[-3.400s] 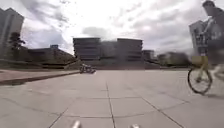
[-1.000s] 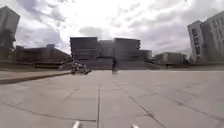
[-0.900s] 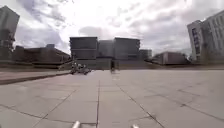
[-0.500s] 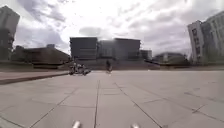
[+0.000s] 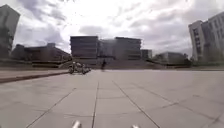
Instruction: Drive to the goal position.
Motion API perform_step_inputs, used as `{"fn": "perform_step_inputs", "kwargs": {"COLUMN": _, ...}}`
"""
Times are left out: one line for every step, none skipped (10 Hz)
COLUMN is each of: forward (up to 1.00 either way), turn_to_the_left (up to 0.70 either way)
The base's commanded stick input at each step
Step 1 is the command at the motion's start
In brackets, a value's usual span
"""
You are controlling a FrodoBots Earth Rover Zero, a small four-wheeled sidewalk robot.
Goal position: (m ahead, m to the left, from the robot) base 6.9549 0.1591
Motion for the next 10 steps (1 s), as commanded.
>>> {"fn": "perform_step_inputs", "kwargs": {"forward": 0.7, "turn_to_the_left": 0.0}}
{"fn": "perform_step_inputs", "kwargs": {"forward": 0.7, "turn_to_the_left": 0.0}}
{"fn": "perform_step_inputs", "kwargs": {"forward": 0.7, "turn_to_the_left": 0.0}}
{"fn": "perform_step_inputs", "kwargs": {"forward": 0.7, "turn_to_the_left": 0.0}}
{"fn": "perform_step_inputs", "kwargs": {"forward": 0.7, "turn_to_the_left": 0.0}}
{"fn": "perform_step_inputs", "kwargs": {"forward": 0.7, "turn_to_the_left": 0.0}}
{"fn": "perform_step_inputs", "kwargs": {"forward": 0.7, "turn_to_the_left": 0.0}}
{"fn": "perform_step_inputs", "kwargs": {"forward": 0.7, "turn_to_the_left": 0.0}}
{"fn": "perform_step_inputs", "kwargs": {"forward": 0.7, "turn_to_the_left": 0.0}}
{"fn": "perform_step_inputs", "kwargs": {"forward": 0.7, "turn_to_the_left": 0.0}}
